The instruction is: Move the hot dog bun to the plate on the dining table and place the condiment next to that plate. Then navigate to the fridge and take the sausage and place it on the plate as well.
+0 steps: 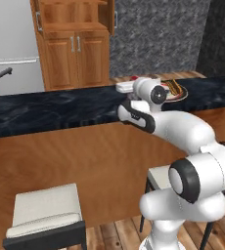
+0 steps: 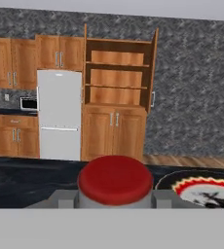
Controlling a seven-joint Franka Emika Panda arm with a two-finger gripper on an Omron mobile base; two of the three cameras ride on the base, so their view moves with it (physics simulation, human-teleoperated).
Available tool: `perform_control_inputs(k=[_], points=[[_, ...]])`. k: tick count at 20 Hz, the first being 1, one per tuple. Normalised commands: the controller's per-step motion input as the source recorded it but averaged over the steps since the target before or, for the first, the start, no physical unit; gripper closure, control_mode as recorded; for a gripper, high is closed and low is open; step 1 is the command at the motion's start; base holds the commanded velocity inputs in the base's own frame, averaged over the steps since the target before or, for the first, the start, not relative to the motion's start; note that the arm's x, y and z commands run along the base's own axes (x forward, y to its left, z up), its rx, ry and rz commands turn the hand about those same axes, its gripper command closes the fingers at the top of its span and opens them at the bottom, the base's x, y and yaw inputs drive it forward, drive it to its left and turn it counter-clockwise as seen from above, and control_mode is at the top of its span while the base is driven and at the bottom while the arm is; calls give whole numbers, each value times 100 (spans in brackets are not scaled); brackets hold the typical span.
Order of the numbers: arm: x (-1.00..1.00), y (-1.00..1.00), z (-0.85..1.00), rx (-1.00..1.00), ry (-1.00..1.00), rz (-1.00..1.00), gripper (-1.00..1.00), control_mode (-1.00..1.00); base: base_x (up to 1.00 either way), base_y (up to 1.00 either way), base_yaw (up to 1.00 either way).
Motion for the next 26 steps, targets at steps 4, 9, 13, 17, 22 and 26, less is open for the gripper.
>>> perform_control_inputs(k=[4, 9, 13, 17, 22, 26], points=[[67, -7, -10, 0, 0, 0, 100, -100, 0, 0, 0], [49, -3, -10, 0, 0, 0, 100, -100, 0, 0, 0], [37, 0, -19, 0, 1, 0, 100, -100, 0, 0, 0], [42, 0, -25, 0, 4, 0, 100, -100, 0, 0, 0], [46, 0, -24, 0, 6, 0, 100, -100, 0, 0, 0], [46, 0, -26, 0, 7, 0, 100, -100, 0, 0, 0]])
